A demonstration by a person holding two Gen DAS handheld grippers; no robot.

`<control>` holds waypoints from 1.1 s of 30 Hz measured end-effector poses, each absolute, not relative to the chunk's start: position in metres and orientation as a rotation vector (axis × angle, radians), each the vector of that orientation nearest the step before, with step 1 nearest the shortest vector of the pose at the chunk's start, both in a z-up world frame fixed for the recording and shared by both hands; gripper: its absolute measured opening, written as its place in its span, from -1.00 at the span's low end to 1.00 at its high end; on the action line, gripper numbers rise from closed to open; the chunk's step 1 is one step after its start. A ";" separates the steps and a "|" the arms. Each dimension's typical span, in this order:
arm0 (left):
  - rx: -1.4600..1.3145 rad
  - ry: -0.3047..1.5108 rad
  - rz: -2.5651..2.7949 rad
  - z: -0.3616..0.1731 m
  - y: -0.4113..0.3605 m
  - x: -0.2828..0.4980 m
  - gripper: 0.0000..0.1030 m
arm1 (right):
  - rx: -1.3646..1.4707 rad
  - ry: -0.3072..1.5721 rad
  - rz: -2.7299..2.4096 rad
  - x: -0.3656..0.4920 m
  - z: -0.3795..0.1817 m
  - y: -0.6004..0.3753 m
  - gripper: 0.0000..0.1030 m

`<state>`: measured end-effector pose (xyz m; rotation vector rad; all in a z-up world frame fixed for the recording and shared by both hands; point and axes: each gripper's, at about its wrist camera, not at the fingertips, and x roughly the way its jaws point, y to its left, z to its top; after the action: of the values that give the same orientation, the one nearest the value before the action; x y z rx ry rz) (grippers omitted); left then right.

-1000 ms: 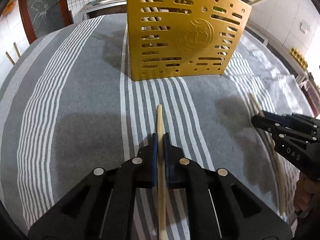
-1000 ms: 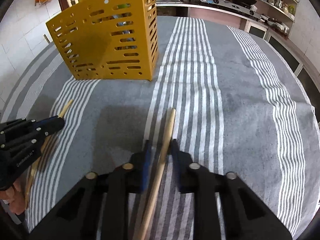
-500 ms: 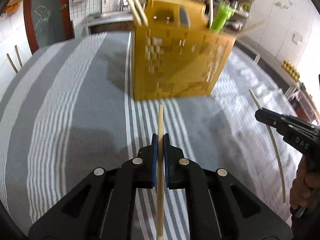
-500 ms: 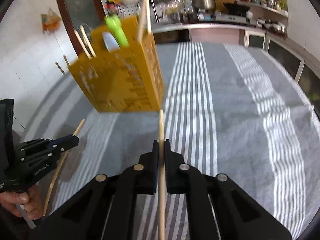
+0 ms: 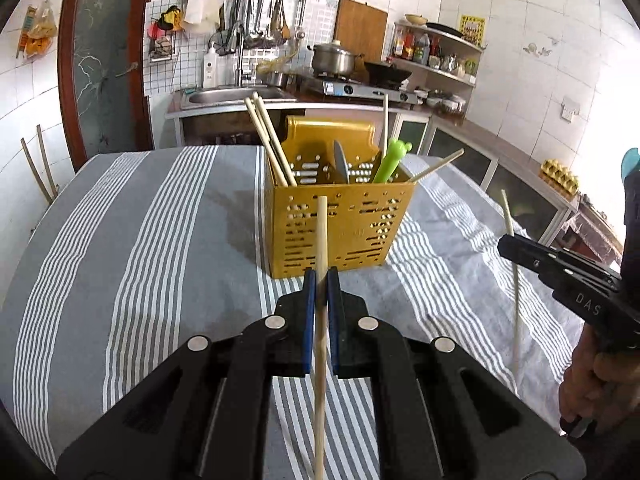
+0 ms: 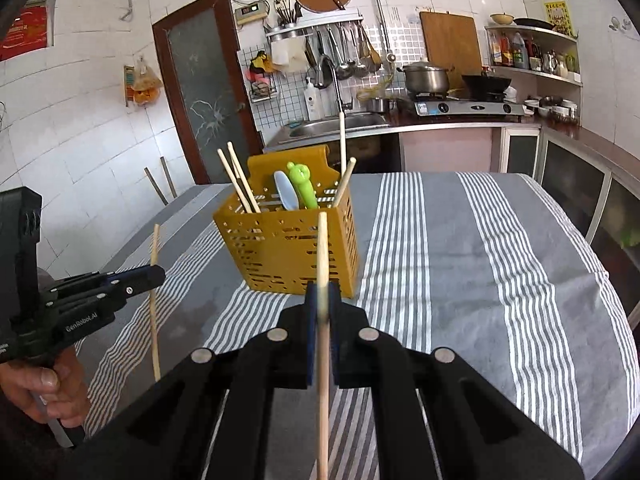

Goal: Organize utensils
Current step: 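Lift and carry both chopsticks over the caddy with both tools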

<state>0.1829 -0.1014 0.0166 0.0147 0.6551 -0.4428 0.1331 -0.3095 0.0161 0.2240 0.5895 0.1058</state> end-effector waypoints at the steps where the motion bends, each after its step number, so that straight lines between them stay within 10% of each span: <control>1: 0.019 0.648 -0.442 0.019 -0.101 0.181 -0.90 | 0.222 0.588 0.107 0.132 0.017 -0.309 -0.88; 33: -0.009 0.267 -0.356 0.138 -0.081 0.174 -0.90 | 0.068 0.281 0.101 0.130 0.122 -0.299 -0.88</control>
<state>0.1742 -0.0808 0.1381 -0.0091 0.2669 -0.3558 0.1299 -0.2988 0.1224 0.0685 0.2805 0.1008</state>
